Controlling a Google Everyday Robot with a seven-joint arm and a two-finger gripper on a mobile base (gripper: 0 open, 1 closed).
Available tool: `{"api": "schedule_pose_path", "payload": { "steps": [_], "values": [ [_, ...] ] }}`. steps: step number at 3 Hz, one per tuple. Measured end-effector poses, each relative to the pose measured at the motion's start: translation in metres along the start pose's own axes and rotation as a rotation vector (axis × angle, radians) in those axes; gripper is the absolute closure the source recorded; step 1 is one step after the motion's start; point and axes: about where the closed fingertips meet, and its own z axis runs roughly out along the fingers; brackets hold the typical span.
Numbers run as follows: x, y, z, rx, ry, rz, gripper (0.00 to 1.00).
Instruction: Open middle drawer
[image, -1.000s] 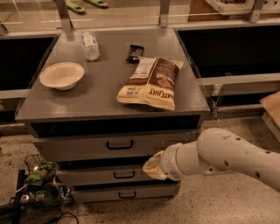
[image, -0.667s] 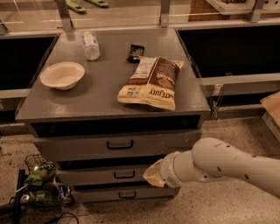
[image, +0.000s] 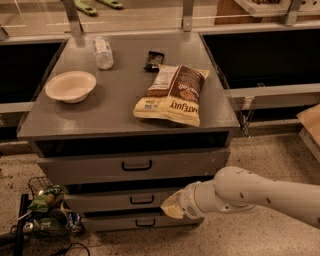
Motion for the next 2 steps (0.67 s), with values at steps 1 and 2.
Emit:
{"api": "schedule_pose_path", "payload": {
  "steps": [1,2],
  "values": [
    [0.0017,0.0003,0.0023,-0.004,0.000,0.004,0.83],
    [0.0017,0.0003,0.0023,-0.004,0.000,0.004,0.60]
  ]
}}
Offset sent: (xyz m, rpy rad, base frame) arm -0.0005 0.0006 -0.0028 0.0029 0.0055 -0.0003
